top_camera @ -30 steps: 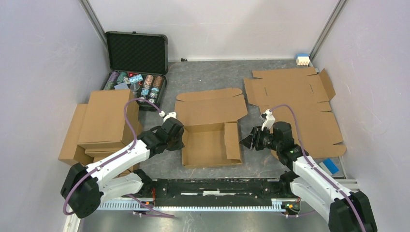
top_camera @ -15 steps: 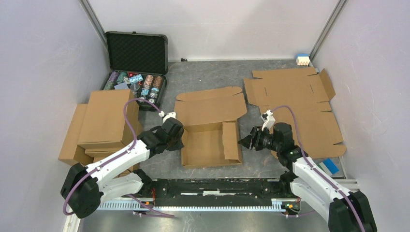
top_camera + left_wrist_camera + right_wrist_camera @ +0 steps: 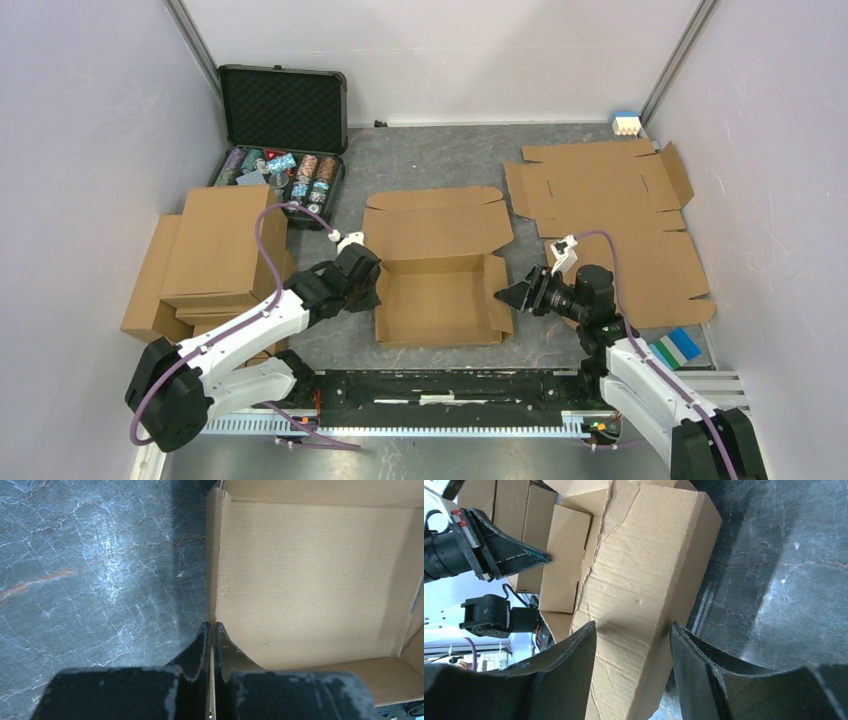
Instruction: Fold the paper box
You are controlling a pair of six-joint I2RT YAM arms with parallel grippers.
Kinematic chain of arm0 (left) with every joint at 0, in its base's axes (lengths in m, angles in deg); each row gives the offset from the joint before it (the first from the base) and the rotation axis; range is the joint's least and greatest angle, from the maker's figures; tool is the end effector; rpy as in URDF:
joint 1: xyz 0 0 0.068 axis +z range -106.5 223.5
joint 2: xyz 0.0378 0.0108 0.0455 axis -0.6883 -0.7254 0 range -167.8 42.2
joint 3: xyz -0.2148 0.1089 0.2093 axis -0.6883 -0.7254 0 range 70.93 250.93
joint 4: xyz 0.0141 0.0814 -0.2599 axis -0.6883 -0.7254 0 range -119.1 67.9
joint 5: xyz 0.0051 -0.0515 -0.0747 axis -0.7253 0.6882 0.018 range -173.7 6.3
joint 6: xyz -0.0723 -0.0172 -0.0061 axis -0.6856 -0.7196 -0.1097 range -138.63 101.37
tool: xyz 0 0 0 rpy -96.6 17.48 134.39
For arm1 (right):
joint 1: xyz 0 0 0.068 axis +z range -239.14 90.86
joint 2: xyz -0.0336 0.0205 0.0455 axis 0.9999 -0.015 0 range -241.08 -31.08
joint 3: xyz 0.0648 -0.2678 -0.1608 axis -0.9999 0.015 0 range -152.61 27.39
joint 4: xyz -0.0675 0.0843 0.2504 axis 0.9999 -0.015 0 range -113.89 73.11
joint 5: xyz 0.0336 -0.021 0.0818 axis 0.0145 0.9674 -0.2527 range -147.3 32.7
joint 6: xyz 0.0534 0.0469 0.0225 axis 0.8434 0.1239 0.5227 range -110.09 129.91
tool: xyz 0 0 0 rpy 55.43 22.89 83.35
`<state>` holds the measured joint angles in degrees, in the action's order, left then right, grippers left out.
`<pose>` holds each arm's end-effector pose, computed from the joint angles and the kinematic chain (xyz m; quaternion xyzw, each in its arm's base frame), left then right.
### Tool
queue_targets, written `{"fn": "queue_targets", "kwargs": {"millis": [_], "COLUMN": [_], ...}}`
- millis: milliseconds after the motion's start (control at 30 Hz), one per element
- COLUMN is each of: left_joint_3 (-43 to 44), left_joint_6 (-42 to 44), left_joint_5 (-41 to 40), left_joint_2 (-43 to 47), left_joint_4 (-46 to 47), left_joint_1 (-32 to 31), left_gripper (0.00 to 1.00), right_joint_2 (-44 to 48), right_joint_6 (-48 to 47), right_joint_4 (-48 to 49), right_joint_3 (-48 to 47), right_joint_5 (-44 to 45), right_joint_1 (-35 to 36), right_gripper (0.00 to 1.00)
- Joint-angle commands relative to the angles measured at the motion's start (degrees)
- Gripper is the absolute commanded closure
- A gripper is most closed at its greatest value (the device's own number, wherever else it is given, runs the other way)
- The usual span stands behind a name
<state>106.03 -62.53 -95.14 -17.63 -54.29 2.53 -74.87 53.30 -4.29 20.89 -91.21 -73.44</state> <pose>0.1559 -0.1191 0.2164 -0.0528 0.9528 -0.1206 0.2735 0.1353 0.0743 0.1685 0.0400 0.8196 0.4681 0.3279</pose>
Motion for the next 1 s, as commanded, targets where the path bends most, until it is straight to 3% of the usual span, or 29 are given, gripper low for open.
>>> {"fn": "queue_targets", "kwargs": {"millis": [0, 200, 500, 833, 967], "left_joint_3": [0.15, 0.22, 0.41, 1.19, 1.35], "left_joint_6": [0.57, 0.57, 0.31, -0.74, -0.84], "left_joint_5": [-0.53, -0.44, -0.02, -0.78, -1.11], "left_joint_2": [0.46, 0.41, -0.65, -1.05, -1.57], "left_joint_4": [-0.92, -0.95, -0.18, 0.36, 0.28], "left_joint_1": [-0.12, -0.16, -0.16, -1.87, -2.25], "left_gripper": [0.98, 0.98, 0.98, 0.98, 0.98], "right_joint_2": [2.20, 0.18, -4.71, -11.40, -12.21], "right_joint_6": [1.58, -0.54, -14.52, -17.96, -17.53], "right_joint_4": [4.58, 3.47, -12.39, -26.29, -26.85], "right_joint_3": [0.55, -0.04, -7.70, -18.85, -20.27], "right_joint_5": [-1.73, -3.28, 2.25, 20.18, 21.69], "right_joint_1": [-0.75, -0.86, -0.17, 11.96, 14.09], "right_gripper": [0.38, 0.37, 0.33, 0.30, 0.27]}}
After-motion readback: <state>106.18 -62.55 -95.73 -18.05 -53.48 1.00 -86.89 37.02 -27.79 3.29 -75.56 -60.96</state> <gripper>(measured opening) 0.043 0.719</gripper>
